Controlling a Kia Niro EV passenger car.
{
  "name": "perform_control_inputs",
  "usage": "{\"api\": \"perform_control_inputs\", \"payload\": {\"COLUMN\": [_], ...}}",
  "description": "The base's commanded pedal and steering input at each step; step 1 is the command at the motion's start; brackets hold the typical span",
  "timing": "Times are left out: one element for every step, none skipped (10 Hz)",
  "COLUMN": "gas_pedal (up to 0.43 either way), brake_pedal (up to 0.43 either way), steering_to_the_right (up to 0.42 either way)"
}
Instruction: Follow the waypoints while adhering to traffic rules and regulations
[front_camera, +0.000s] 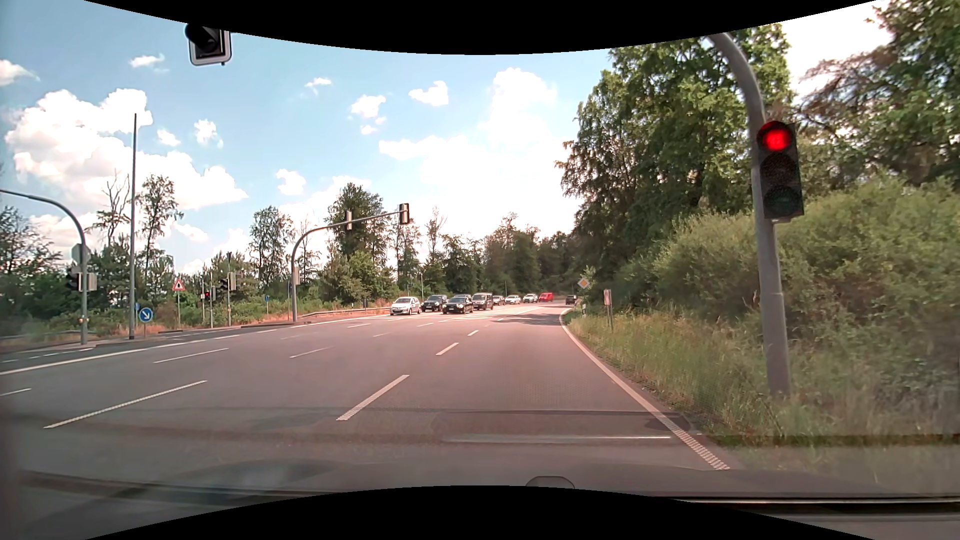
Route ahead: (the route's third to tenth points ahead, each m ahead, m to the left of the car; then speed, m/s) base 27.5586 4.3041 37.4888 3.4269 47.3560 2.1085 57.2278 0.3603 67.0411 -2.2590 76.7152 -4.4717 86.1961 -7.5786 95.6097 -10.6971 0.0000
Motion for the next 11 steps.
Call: {"api": "perform_control_inputs", "payload": {"gas_pedal": [0.000, 0.000, 0.000, 0.000, 0.000, 0.000, 0.000, 0.000, 0.000, 0.000, 0.000], "brake_pedal": [0.280, 0.280, 0.280, 0.280, 0.287, 0.280, 0.287, 0.280, 0.287, 0.287, 0.280], "steering_to_the_right": [0.018, 0.018, 0.018, 0.018, 0.018, 0.018, 0.018, 0.018, 0.018, 0.018, 0.018]}}
